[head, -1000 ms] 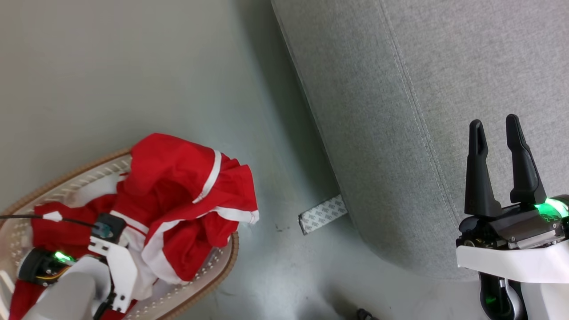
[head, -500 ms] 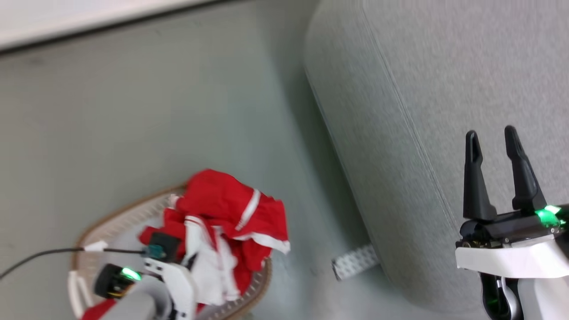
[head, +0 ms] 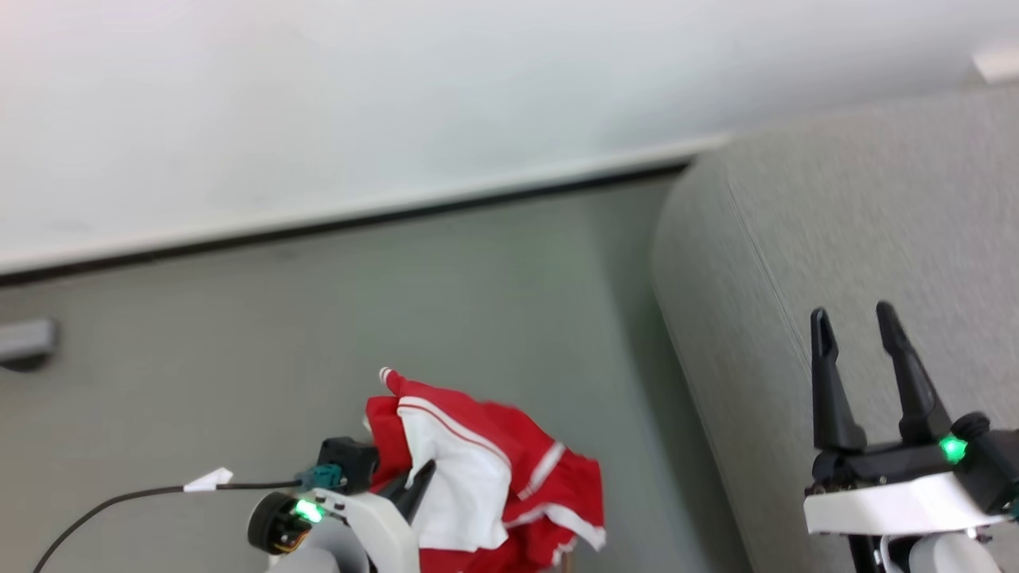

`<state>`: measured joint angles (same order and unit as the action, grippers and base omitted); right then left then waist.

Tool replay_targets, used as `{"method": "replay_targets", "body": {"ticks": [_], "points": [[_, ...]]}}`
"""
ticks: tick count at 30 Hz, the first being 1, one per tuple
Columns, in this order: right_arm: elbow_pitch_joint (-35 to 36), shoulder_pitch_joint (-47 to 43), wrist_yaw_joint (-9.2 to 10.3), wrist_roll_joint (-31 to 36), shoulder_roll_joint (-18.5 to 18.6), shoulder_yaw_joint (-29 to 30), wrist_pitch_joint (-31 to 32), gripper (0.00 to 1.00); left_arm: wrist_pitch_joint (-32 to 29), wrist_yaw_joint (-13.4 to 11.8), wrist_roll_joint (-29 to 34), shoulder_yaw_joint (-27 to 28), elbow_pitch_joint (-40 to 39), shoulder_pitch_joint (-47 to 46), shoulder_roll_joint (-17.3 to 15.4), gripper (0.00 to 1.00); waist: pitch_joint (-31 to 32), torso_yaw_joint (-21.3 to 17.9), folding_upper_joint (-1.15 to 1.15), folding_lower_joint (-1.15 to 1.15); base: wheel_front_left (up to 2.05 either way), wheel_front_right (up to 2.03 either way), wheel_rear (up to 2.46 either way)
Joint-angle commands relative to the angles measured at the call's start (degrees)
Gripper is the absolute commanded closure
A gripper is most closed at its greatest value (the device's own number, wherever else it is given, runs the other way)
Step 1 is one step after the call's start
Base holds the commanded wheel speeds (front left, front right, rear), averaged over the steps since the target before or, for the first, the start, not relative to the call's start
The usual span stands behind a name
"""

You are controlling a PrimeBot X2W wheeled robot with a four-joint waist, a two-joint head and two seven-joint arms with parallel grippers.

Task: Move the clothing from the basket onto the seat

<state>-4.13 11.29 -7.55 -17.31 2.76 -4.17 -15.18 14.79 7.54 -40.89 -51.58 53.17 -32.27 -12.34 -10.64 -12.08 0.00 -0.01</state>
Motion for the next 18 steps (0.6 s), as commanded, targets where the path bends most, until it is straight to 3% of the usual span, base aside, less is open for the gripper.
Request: {"method": "replay_targets", "body": {"ticks": [1, 10, 18], "points": [[-0.50, -1.14, 0.12, -0.11, 0.22, -0.07, 0.05, 0.00, 0.45, -0.11, -0.05, 0.28, -0.71, 0.91, -0.30, 1.00, 5.36, 4.25, 0.00, 0.01, 0.00, 0.00, 0.00], [-2.38, -4.58, 0.12, -0.41, 0.20, -0.91, 0.05, 0.00, 0.39, -1.23, 2.26, 7.09, -13.39, 2.38, -0.45, 1.00, 11.55, 7.57, 0.00, 0.01, 0.00, 0.00, 0.00], [-2.90, -5.48, 0.12, -1.42, 0.20, -3.93, 0.05, 0.00, 0.40, -2.95, 3.47, 11.50, -24.12, 1.71, -1.58, 1.00, 12.96, 8.68, 0.00, 0.01, 0.00, 0.00, 0.00]]}}
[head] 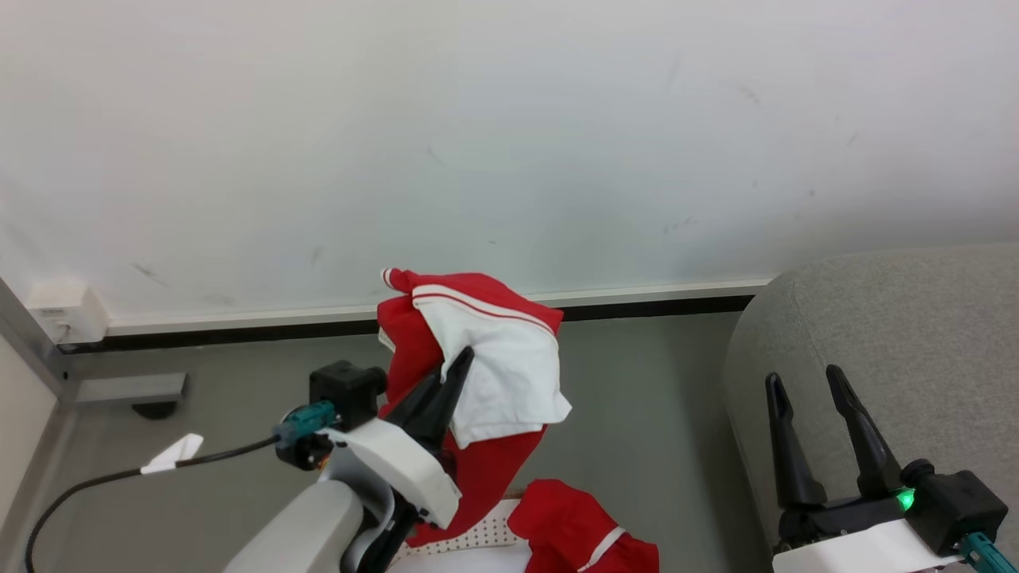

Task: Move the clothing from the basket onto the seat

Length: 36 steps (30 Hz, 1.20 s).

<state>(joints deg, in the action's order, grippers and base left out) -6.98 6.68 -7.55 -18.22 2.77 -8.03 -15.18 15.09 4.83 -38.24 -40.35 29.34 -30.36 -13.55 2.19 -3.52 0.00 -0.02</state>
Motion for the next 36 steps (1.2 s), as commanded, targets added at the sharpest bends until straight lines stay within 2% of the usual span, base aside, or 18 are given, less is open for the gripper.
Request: {"method": "replay_targets", "body": {"ticks": [1, 9, 16, 21, 27, 36], "points": [[-0.12, -0.95, 0.12, -0.66, 0.18, -0.37, 0.05, 0.00, 0.10, -0.39, 0.76, 0.56, -1.59, -0.41, -0.56, 1.00, 0.20, 0.21, 0.00, 0.02, 0.00, 0.00, 0.00], [-0.13, -1.34, 0.12, -1.18, 0.19, -3.39, 0.05, 0.00, -1.01, -2.63, -0.15, 2.07, -11.16, -1.13, -1.60, 1.00, -0.02, 0.91, 0.00, 0.02, 0.00, 0.00, 0.00], [-0.96, 0.26, 0.12, -1.09, 0.18, -8.82, 0.05, 0.00, -2.43, -3.58, -0.47, 1.93, -15.12, -0.29, -2.64, 1.00, -0.65, 1.26, 0.00, 0.02, 0.00, 0.00, 0.00], [-3.52, 2.20, 0.12, -2.99, 1.68, -16.72, 0.05, 0.00, -3.02, -3.17, -0.31, 0.82, -16.03, -0.21, -2.09, 1.00, -0.78, 2.83, 0.00, 0.02, 0.00, 0.00, 0.00], [-10.12, 6.62, 0.12, -8.32, 4.20, -26.96, 0.05, 0.00, -3.52, -2.42, 0.24, -1.64, -15.60, -0.15, -0.33, 1.00, -0.12, 6.03, 0.00, 0.02, 0.00, 0.00, 0.00], [-17.47, 12.13, 0.12, -12.76, 3.52, -32.10, 0.05, 0.00, -4.60, -1.50, 0.96, -5.28, -15.73, 0.18, 2.00, 1.00, 1.03, 10.58, 0.00, 0.02, 0.00, 0.00, 0.00]]}}
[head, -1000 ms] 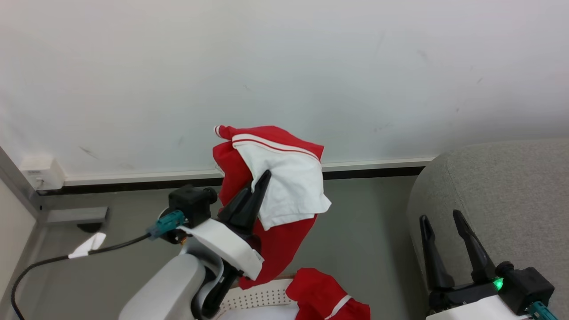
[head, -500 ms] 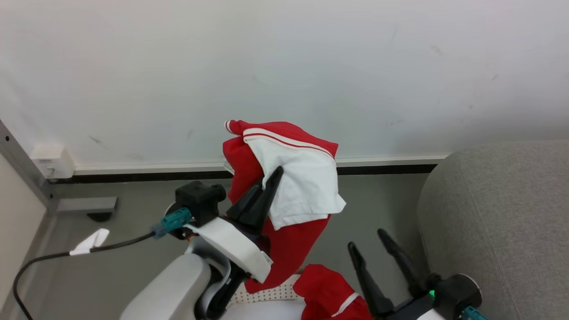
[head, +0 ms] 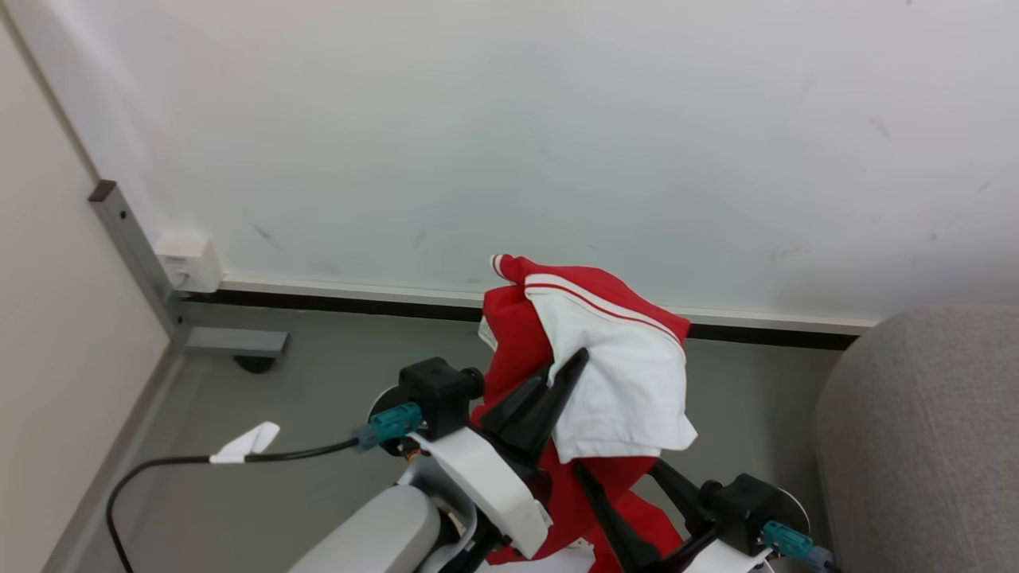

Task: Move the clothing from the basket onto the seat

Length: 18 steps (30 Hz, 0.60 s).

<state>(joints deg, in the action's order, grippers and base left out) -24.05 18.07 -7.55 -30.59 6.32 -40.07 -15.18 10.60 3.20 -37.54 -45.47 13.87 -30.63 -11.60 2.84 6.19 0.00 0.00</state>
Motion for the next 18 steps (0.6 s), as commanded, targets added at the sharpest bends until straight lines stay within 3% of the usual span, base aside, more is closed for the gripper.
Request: {"method": "replay_targets", "body": {"ticks": [1, 7, 8, 9, 10, 11, 18], "points": [[-0.81, 1.05, 0.12, -0.65, -0.08, -0.15, 0.05, 0.00, -0.27, 0.22, 0.24, -0.45, -0.37, 0.51, 0.24, 1.00, 0.51, 1.28, 0.00, 0.00, 0.00, 0.00, 0.00], [-1.08, 1.78, 0.12, -1.32, -0.46, -0.54, 0.05, 0.00, -0.61, 0.28, -0.43, -1.35, -0.46, 1.15, 0.78, 1.00, 0.96, 2.77, 0.00, 0.00, 0.00, 0.00, 0.00], [-0.95, 1.74, 0.12, -1.43, -0.53, -0.63, 0.05, 0.07, -0.63, 0.27, -0.59, -1.43, -0.45, 1.28, 0.80, 1.00, 1.00, 2.93, 0.00, 0.00, 0.00, 0.00, 0.00], [-0.80, 1.69, 0.12, -1.49, -0.56, -0.71, 0.05, 0.50, -0.61, 0.24, -0.64, -1.51, -0.46, 1.39, 0.82, 1.00, 1.03, 3.07, 0.00, 0.00, 0.00, 0.00, 0.00], [-0.68, 1.63, 0.12, -1.51, -0.57, -0.71, 0.05, 0.84, -0.61, 0.22, -0.68, -1.60, -0.41, 1.50, 0.80, 1.00, 1.06, 3.19, 0.00, 0.00, 0.00, 0.00, 0.00], [-0.55, 1.56, 0.12, -1.51, -0.59, -0.68, 0.05, 1.00, -0.59, 0.23, -0.76, -1.66, -0.38, 1.54, 0.76, 1.00, 1.08, 3.28, 0.00, 0.00, 0.00, 0.00, 0.00], [0.63, 0.83, 0.12, -1.46, -0.62, -0.38, 0.05, 1.00, -0.43, -0.09, -1.13, -1.44, -0.25, 1.41, 0.35, 1.00, 0.95, 3.15, 0.00, 0.00, 0.00, 0.00, 0.00]]}}
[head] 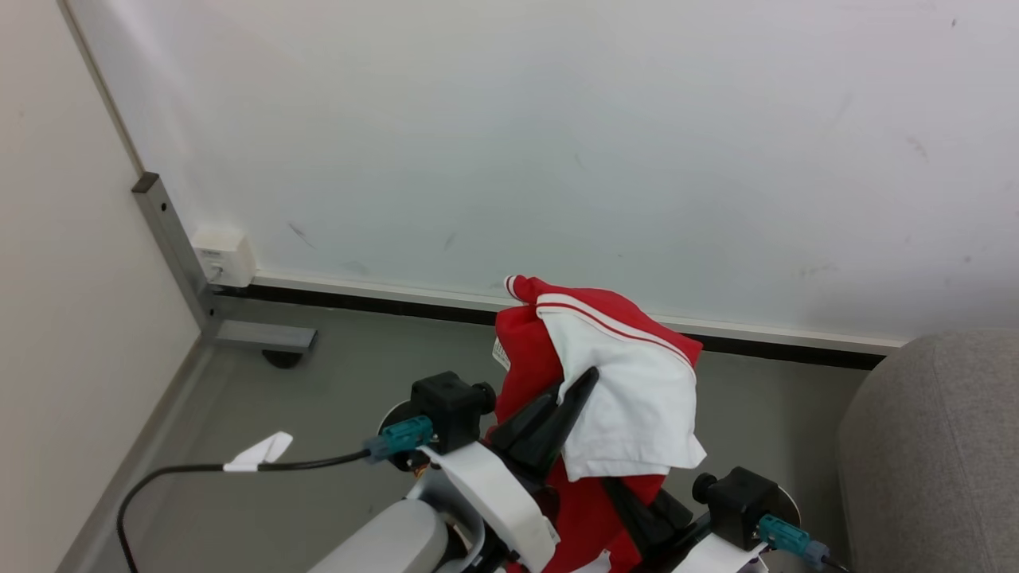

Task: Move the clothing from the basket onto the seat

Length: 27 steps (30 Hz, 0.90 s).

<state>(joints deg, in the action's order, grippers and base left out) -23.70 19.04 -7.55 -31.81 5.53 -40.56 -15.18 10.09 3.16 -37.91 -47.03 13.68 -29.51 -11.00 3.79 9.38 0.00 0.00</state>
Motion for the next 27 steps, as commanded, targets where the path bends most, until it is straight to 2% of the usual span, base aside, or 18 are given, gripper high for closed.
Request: {"method": "replay_targets", "body": {"ticks": [1, 11, 12, 13, 14, 15, 21, 27], "points": [[0.41, -0.19, 0.12, -0.23, 0.19, 0.12, 0.05, 1.00, 0.09, -0.12, -0.84, 0.17, -0.04, 0.28, -0.30, 1.00, -0.03, -0.13, 0.00, 0.00, 0.00, 0.00, 0.00], [1.84, -0.60, 0.12, 0.71, 0.03, 1.30, 0.05, 1.00, 0.42, -0.60, -0.93, 0.22, 0.17, 0.48, -0.82, 1.00, -0.39, -1.36, 0.00, 0.00, 0.00, 0.00, 0.00], [2.18, -0.77, 0.12, 0.96, 0.03, 1.52, 0.04, 1.00, 0.38, -0.65, -0.95, 0.15, 0.22, 0.60, -0.86, 0.97, -0.47, -1.59, 0.00, 0.00, 0.00, 0.00, 0.00], [2.45, -0.99, 0.12, 1.08, 0.04, 1.72, 0.04, 1.00, 0.40, -0.69, -0.93, 0.11, 0.26, 0.72, -0.92, 0.65, -0.56, -1.87, 0.00, 0.00, 0.00, 0.00, 0.00], [2.67, -1.25, 0.12, 1.24, 0.10, 2.03, 0.05, 1.00, 0.44, -0.73, -0.95, 0.06, 0.30, 0.83, -1.01, 0.08, -0.63, -2.18, 0.00, 0.00, 0.00, 0.00, 0.00], [2.93, -1.46, 0.12, 1.40, 0.20, 2.41, 0.04, 1.00, 0.35, -0.71, -1.15, 0.02, 0.39, 0.98, -1.07, 0.00, -0.71, -2.54, 0.00, 0.00, 0.00, 0.00, 0.00], [4.53, -2.56, 0.12, 2.62, 0.97, 5.27, 0.04, 1.00, 0.97, -0.55, -0.97, -0.03, -0.36, 1.64, -1.77, 0.00, -1.25, -6.09, 0.00, 0.00, 0.00, 0.00, 0.00], [6.85, -2.65, 0.12, 4.24, 1.98, 8.71, 0.04, 1.00, 2.58, -0.42, 0.05, 0.12, -1.74, 2.84, -3.08, 0.00, -2.12, -12.35, 0.00, 0.00, 0.00, 0.00, 0.00]]}}
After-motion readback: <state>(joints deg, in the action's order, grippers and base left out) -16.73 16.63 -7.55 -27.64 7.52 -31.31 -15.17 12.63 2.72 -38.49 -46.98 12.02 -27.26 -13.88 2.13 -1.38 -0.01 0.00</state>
